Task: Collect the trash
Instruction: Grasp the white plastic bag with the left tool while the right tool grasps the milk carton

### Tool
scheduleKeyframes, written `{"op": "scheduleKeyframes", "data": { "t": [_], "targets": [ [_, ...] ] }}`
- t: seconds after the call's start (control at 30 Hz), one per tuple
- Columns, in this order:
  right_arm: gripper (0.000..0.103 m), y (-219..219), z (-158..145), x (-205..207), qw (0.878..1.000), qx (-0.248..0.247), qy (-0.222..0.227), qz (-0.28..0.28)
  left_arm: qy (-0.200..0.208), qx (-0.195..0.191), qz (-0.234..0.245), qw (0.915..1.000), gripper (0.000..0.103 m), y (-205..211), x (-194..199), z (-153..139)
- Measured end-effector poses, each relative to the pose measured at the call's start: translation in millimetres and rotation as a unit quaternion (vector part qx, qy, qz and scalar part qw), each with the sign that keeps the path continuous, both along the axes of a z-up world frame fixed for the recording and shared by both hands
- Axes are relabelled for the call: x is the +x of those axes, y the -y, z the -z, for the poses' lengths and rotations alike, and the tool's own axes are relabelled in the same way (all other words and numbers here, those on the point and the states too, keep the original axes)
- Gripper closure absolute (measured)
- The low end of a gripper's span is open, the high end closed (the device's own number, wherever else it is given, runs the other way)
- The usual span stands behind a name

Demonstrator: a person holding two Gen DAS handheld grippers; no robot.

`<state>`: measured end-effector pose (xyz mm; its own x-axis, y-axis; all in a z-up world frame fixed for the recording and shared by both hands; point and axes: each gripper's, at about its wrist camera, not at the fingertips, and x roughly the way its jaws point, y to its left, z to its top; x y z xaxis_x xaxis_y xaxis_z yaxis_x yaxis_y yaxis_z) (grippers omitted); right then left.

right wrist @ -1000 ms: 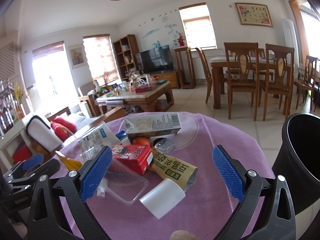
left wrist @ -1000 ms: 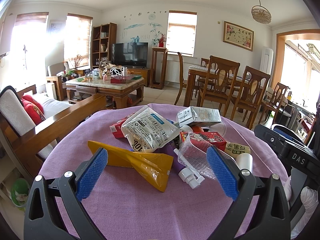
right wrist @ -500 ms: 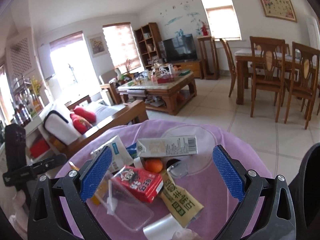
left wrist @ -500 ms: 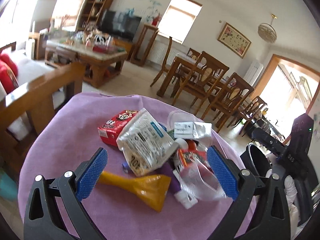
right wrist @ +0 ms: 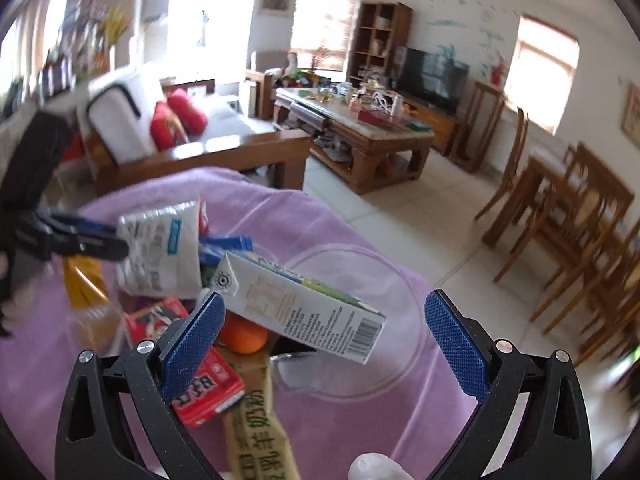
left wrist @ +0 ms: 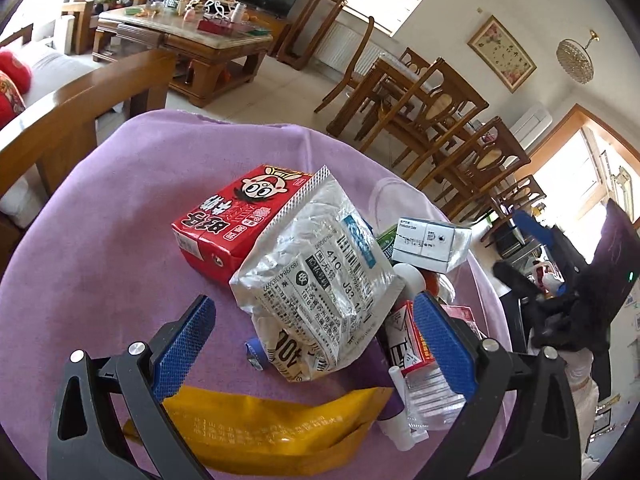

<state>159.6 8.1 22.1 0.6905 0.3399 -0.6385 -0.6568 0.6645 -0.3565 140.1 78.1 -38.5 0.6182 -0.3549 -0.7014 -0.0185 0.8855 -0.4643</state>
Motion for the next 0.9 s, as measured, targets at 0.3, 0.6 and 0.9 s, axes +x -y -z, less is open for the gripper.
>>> {"op": "scheduleKeyframes", "data": {
  "t": [0.3, 0.6, 0.9],
  "targets": [
    [0.028, -55, 39, 30, 0.990, -0.079, -0.065, -0.093, -0.019, -0.031, -0.003, 0.9993, 0.023, 7, 4, 18],
    [0.052, -35, 35, 21, 0.993, -0.036, -0.070, -0.084, -0.002, -0.043, -0.013, 0.9990, 0.071, 4, 3, 22],
    [0.101, 7, 3, 8, 0.995, 0.036, -0.077, -0.053, 0.064, -0.040, -0.013, 0.9971, 0.080, 6, -21, -9]
  ]
}}
